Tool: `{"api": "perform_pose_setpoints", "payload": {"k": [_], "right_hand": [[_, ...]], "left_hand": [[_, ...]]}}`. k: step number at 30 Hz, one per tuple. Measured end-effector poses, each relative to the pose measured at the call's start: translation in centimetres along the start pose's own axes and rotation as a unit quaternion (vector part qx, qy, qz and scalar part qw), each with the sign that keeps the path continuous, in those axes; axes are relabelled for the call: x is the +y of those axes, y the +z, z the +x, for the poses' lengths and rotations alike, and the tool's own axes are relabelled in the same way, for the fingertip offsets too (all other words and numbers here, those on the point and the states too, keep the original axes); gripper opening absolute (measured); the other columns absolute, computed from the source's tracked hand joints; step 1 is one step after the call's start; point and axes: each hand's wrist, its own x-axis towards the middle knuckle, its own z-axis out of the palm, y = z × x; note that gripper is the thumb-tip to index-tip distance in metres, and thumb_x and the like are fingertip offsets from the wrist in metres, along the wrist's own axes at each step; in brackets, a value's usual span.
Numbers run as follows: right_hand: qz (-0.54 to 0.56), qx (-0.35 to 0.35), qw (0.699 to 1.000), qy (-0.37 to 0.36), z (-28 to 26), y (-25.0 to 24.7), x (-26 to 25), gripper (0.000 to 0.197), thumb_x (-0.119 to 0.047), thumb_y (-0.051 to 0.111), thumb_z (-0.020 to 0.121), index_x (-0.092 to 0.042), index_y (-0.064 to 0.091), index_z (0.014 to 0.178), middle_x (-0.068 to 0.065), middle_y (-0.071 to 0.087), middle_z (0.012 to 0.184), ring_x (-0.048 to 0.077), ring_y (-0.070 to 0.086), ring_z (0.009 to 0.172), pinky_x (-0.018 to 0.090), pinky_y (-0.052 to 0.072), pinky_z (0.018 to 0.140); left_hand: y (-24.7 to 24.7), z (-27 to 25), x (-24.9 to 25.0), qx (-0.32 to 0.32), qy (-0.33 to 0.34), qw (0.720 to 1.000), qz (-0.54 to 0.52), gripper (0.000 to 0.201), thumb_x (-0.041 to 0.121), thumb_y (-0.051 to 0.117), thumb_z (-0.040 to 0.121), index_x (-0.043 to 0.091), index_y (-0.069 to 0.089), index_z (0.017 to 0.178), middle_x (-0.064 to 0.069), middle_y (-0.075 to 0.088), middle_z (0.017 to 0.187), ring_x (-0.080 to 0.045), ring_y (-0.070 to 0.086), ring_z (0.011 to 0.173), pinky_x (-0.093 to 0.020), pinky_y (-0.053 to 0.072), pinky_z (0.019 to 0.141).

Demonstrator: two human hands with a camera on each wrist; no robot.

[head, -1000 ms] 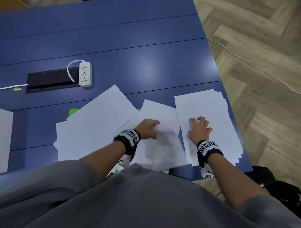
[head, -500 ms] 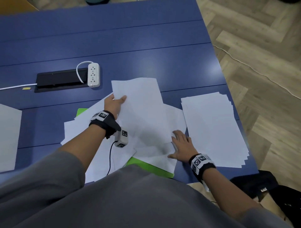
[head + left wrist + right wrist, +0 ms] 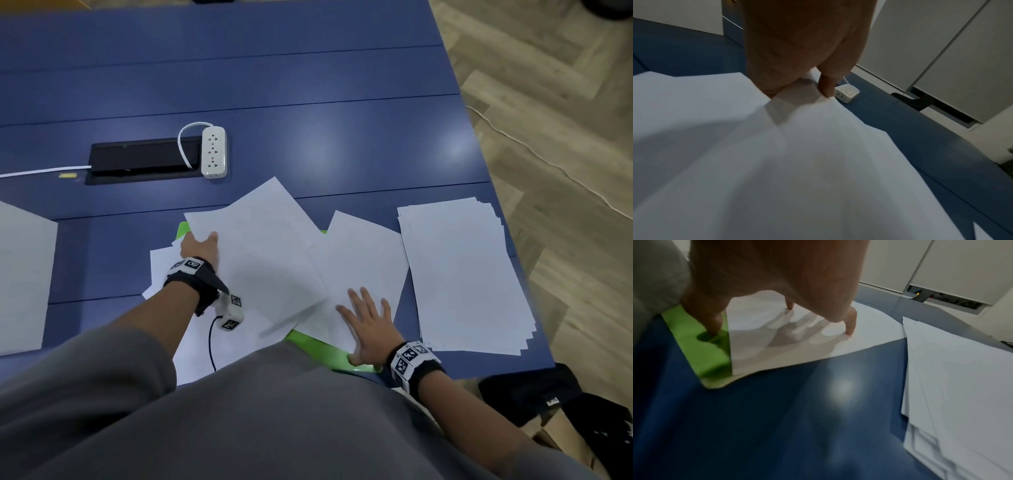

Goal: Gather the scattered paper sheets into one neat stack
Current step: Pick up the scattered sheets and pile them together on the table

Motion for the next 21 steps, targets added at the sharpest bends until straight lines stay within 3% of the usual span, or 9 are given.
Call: {"api": "perform_pose_setpoints", "payload": {"k": [2,6,9,12,14,16,19,21], "right_hand": [[-0.003,-0.001,1.000,0.003,-0.1,0.0,-0.3,0.104,-0.054,0.069,0.037,-0.022,0.044,0.133,0.019,0.034,0.150,0.044,0.033,0.137,0.070,0.038,0.089],[-0.010,-0.005,1.000,0.022,-0.3,-0.4,-0.9,0.084,-0.027,0.083,0.034,-0.017,0.054,0.112,0.021,0.049,0.138,0.046,0.048,0.125,0.063,0.047,0.081],[-0.014,0.043,0.999,0.017,-0.3,-1.1,-0.4,0.059,-0.039,0.088,0.045,-0.014,0.065,0.094,0.016,0.065,0.114,0.041,0.062,0.107,0.056,0.052,0.076],[0.002,0.135,0.989,0.054,0.1,-2.7,0.3,0.031,-0.043,0.073,0.066,-0.015,0.070,0.079,0.006,0.069,0.085,0.029,0.067,0.080,0.044,0.049,0.071],[0.070,0.195,0.971,0.116,0.7,-4.1,0.8,0.014,-0.026,0.070,0.075,-0.014,0.069,0.083,0.005,0.066,0.076,0.028,0.066,0.070,0.036,0.041,0.067],[0.180,0.238,0.934,0.194,1.2,-6.0,1.2,0.013,-0.012,0.061,0.084,-0.011,0.067,0.096,0.010,0.067,0.079,0.031,0.065,0.072,0.035,0.041,0.065],[0.293,0.291,0.869,0.273,1.7,-9.4,1.7,0.020,-0.013,0.047,0.095,-0.011,0.060,0.110,0.016,0.063,0.079,0.035,0.062,0.076,0.035,0.043,0.064],[0.318,0.348,0.839,0.272,2.2,-11.3,1.8,0.023,-0.012,0.044,0.097,-0.009,0.058,0.115,0.020,0.065,0.084,0.038,0.061,0.078,0.036,0.042,0.066]], "left_hand": [[-0.8,0.1,-0.9,-0.002,-0.014,1.000,0.020,0.067,0.038,0.059,0.088,0.011,0.035,0.145,-0.011,0.045,0.144,-0.033,0.046,0.129,-0.044,0.036,0.110],[-1.7,0.2,-2.1,-0.011,-0.009,0.999,0.047,0.070,0.036,0.057,0.091,0.008,0.028,0.148,-0.011,0.033,0.152,-0.031,0.035,0.138,-0.042,0.030,0.113],[-1.9,0.5,-2.9,-0.019,0.005,0.999,0.047,0.070,0.034,0.058,0.091,0.006,0.028,0.148,-0.013,0.034,0.152,-0.031,0.033,0.139,-0.042,0.029,0.113],[-2.0,0.2,-3.3,-0.027,0.029,0.998,0.055,0.070,0.032,0.058,0.092,0.005,0.026,0.148,-0.014,0.032,0.152,-0.030,0.030,0.141,-0.039,0.026,0.113],[-2.0,0.1,-3.5,-0.038,0.039,0.997,0.059,0.070,0.032,0.058,0.093,0.005,0.025,0.149,-0.015,0.030,0.153,-0.030,0.028,0.142,-0.038,0.025,0.113],[-2.0,-0.1,-3.6,-0.054,0.046,0.996,0.058,0.073,0.034,0.060,0.092,0.005,0.024,0.149,-0.014,0.028,0.154,-0.029,0.027,0.142,-0.037,0.024,0.113],[-1.8,0.1,-3.6,-0.103,0.050,0.993,0.032,0.079,0.029,0.067,0.088,0.005,0.022,0.149,-0.013,0.028,0.154,-0.027,0.029,0.141,-0.037,0.027,0.113],[-1.7,-0.3,-3.4,-0.136,0.061,0.989,0.016,0.081,0.017,0.071,0.084,0.004,0.023,0.148,-0.014,0.029,0.153,-0.026,0.031,0.140,-0.036,0.030,0.110]]}}
